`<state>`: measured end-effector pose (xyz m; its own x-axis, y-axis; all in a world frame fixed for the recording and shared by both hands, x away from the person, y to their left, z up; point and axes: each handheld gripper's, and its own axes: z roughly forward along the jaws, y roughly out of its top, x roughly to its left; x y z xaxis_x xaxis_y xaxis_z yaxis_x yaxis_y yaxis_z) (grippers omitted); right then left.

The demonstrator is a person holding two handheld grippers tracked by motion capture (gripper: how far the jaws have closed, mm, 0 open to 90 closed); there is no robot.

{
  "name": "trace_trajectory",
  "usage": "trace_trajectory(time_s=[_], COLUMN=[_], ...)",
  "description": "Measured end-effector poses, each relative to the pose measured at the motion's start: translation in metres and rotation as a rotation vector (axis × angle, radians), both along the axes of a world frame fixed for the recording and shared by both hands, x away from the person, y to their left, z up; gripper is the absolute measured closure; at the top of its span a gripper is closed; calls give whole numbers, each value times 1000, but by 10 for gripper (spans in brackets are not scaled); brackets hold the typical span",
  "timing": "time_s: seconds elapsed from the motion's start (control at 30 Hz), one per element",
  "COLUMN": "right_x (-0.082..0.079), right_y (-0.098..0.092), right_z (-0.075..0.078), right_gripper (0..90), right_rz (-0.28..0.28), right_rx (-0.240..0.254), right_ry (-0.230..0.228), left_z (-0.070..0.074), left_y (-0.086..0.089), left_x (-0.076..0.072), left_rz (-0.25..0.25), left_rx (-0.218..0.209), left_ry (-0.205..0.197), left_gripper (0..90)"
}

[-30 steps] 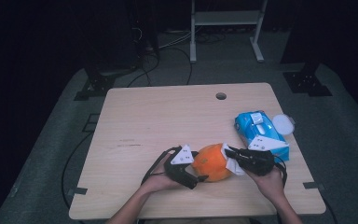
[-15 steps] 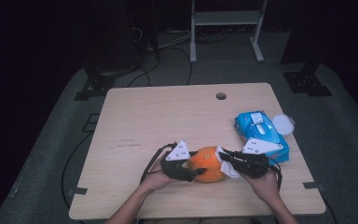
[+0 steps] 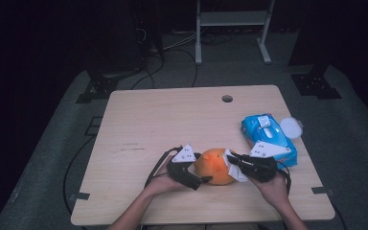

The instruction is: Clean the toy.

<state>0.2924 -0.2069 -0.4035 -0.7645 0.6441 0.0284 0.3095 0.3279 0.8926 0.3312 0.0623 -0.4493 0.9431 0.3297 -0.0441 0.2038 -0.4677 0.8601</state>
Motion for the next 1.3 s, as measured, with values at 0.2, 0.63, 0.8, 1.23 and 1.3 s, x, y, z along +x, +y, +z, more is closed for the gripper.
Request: trace_trajectory(time_s=[0.2,0.63,0.8,1.23,1.3], right_x=[4,-7,-5,4,3], right_y=[-4,10,-1,-19,-17], right_z=[-1,10,6,2,2], right_gripper=[834,836,836,835,834], right_rz=[-11,60,44,-20,-11], right_rx=[28,12,34,71,69], right_ry=[12,-35,3,20,17], left_z=[13,23,15,-1,2], left_y=[-1,-6,-6,-23,-23], left_x=[-10,-18,-7,-6,-7], left_rz=[9,-24,16,-7,-6], left_rx=[-14,9,-33,20,20], left_ry=[-69,-77,-7,41,39], left_gripper=[319,259,86,47,122])
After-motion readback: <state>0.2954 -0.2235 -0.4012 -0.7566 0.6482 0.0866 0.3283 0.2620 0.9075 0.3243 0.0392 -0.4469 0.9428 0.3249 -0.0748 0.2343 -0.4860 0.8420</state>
